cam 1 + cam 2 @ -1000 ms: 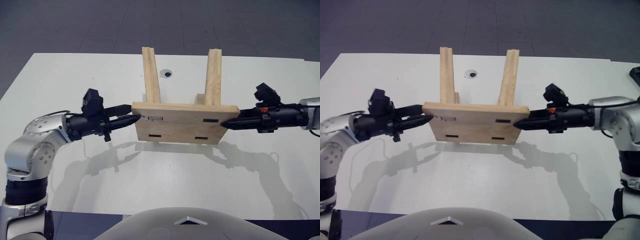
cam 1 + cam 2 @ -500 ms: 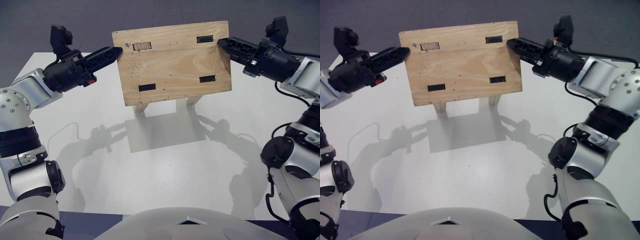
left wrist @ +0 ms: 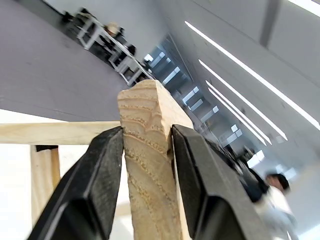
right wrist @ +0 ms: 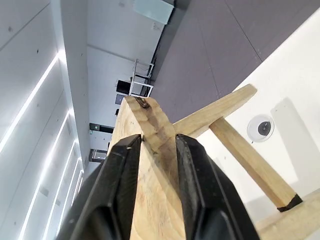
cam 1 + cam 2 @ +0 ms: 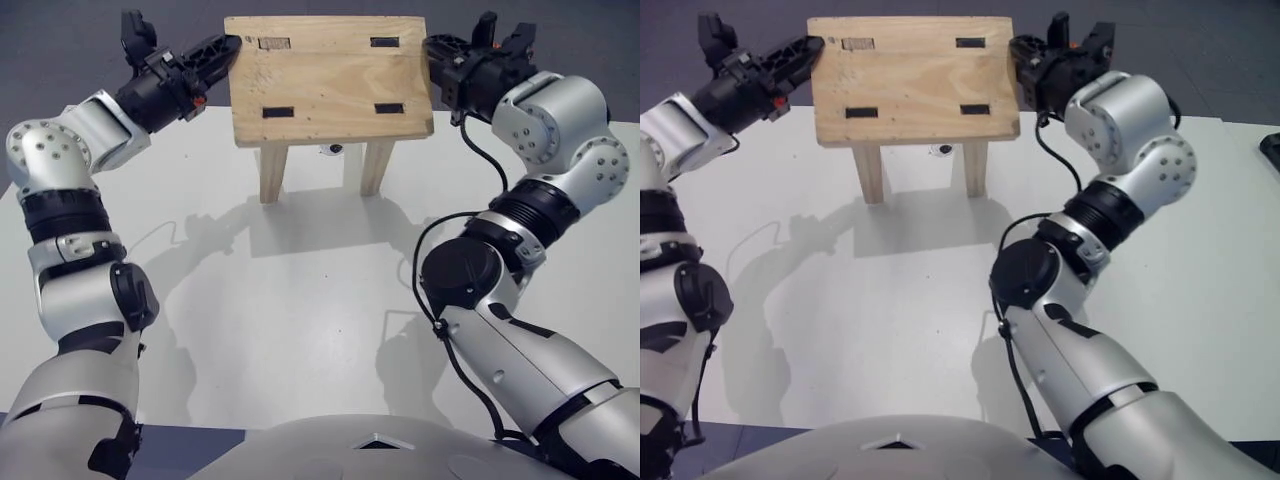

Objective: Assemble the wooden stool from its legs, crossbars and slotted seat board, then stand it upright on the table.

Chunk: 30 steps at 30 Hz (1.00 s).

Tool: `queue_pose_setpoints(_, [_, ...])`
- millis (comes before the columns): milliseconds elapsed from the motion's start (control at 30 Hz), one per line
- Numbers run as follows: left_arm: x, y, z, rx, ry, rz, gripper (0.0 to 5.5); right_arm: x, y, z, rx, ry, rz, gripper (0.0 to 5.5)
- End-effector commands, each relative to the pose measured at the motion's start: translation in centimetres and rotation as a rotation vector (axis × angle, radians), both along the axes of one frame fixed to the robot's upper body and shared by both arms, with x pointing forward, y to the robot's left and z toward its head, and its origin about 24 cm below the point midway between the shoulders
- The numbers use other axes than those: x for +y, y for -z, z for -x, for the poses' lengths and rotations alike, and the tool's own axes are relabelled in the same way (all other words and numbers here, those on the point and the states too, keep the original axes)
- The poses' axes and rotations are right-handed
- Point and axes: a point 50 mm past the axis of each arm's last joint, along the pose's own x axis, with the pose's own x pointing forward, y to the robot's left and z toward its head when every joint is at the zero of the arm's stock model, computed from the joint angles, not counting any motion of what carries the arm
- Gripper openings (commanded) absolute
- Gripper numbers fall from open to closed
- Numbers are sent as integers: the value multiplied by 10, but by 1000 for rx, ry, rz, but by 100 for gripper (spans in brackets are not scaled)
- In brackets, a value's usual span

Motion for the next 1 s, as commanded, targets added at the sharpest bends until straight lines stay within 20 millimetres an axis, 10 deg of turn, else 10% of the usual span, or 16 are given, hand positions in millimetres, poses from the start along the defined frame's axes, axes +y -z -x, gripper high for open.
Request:
queue_pose_setpoints(33, [2,-24,-21,2,-151,15,149,42,-29,-8,41,-81,-105,54])
queue_pose_setpoints(500, [30,10,-23,250,-348,-54,376,43,-53,-19,-34,55,-159,0])
queue_pose_setpoints(667, [31,9,-17,188,-247,-10,466,30,-66,-13,-209,124,-185,82])
queue_pose_setpoints(867, [69,26,3,58,-360,-161,540,18,-59,-2,-431,225,113,177])
queue_pose_setpoints(1000, [82,1,43,-263,-693,-293,540,-16,-19,-2,-468,435,627,242])
